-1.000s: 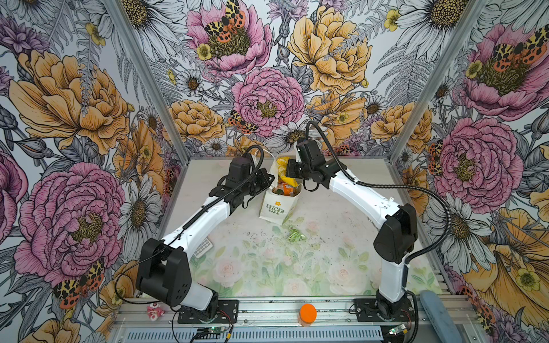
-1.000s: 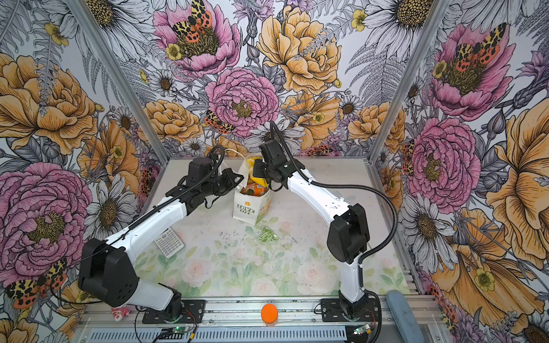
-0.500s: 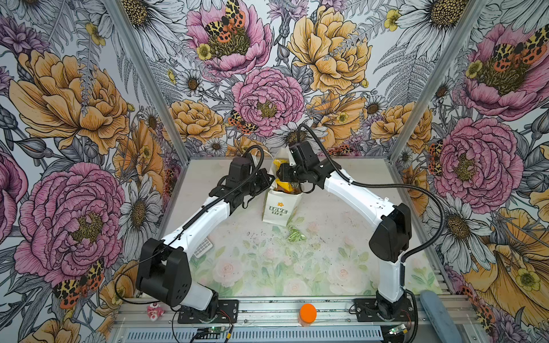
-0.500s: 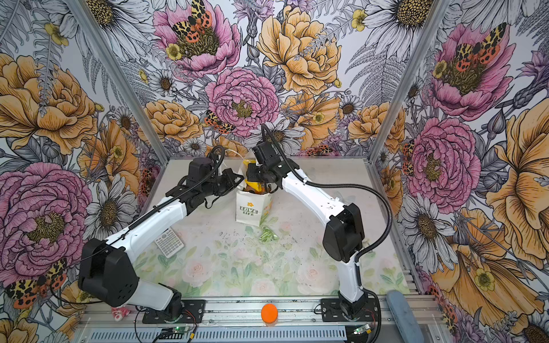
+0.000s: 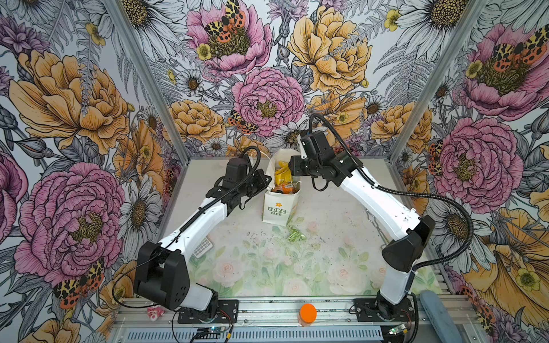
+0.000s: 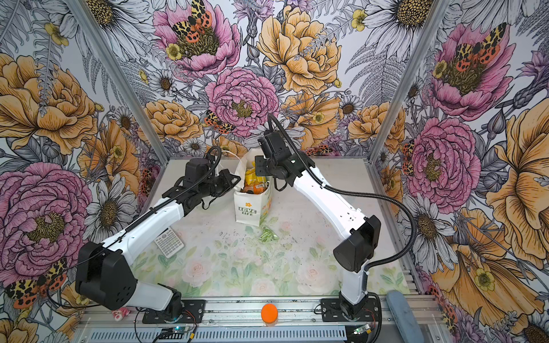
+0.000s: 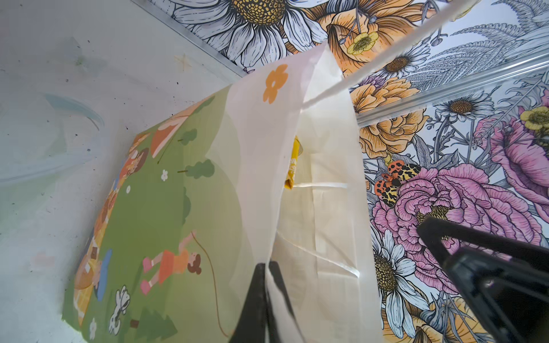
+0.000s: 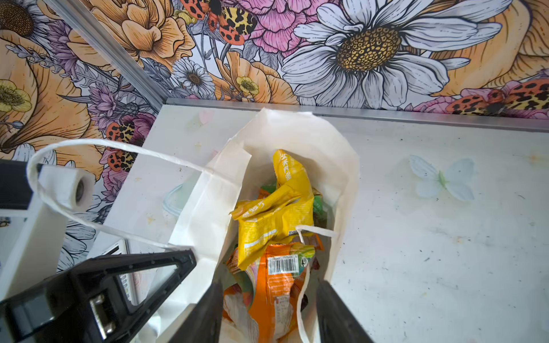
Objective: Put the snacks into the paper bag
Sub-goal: 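Lower the yellow packet into the bag beside the left gripper, then open the right gripper to release the yellow packet into the bag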
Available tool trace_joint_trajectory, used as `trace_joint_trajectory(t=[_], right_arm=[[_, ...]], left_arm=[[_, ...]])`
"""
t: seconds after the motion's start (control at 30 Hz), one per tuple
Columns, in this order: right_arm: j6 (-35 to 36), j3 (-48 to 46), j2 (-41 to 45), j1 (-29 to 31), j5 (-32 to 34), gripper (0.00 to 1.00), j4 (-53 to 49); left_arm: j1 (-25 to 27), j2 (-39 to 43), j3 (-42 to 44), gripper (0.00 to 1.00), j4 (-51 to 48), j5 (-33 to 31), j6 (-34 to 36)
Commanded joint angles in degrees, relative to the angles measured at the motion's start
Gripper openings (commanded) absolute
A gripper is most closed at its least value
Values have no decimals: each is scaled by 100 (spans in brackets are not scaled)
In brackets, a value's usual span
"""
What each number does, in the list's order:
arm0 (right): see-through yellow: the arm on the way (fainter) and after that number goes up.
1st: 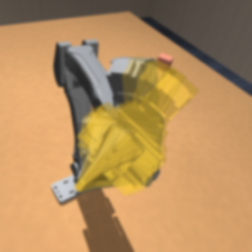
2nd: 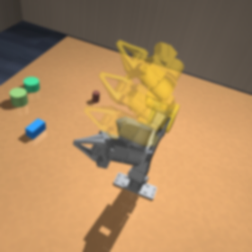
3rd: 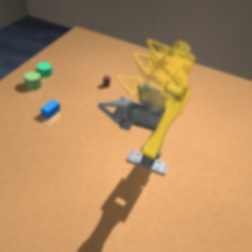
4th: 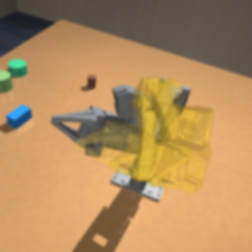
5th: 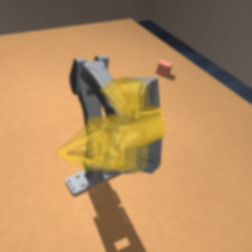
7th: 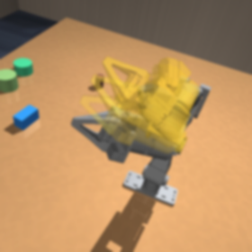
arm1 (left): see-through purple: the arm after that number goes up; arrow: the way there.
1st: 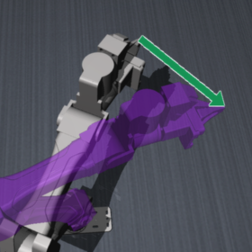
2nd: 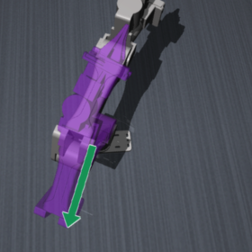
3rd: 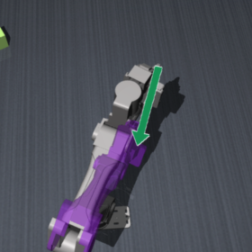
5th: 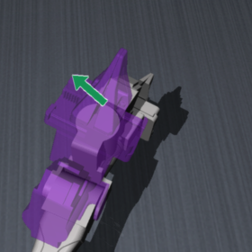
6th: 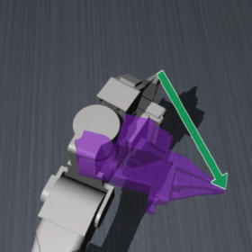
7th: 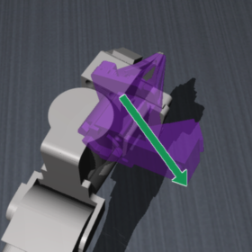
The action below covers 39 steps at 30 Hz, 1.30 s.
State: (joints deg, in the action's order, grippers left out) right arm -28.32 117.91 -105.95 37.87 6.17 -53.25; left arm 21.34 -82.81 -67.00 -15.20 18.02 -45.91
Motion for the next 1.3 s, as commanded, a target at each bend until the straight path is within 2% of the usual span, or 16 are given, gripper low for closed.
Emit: trace_joint_trajectory(t=[0.0,0.3,0.57,0.8,0.9,1.27], right_arm=[[131,256,-177,53,-123,52,-264],[144,651,-595,185,-589,49,-464],[87,908,-946,136,192,49,-1415],[-4,883,-823,-49,862,49,-1898],[-2,848,-736,-111,940,49,-1931],[16,1781,-1453,-295,-16,54,-1869]], left_arm=[[-16,115,93,0,-167,24,144],[-3,132,81,0,-139,57,144],[-60,303,190,0,-135,3,153],[-104,326,249,0,-141,17,153],[-111,318,250,0,-141,33,153],[-95,296,245,0,-132,20,153]])
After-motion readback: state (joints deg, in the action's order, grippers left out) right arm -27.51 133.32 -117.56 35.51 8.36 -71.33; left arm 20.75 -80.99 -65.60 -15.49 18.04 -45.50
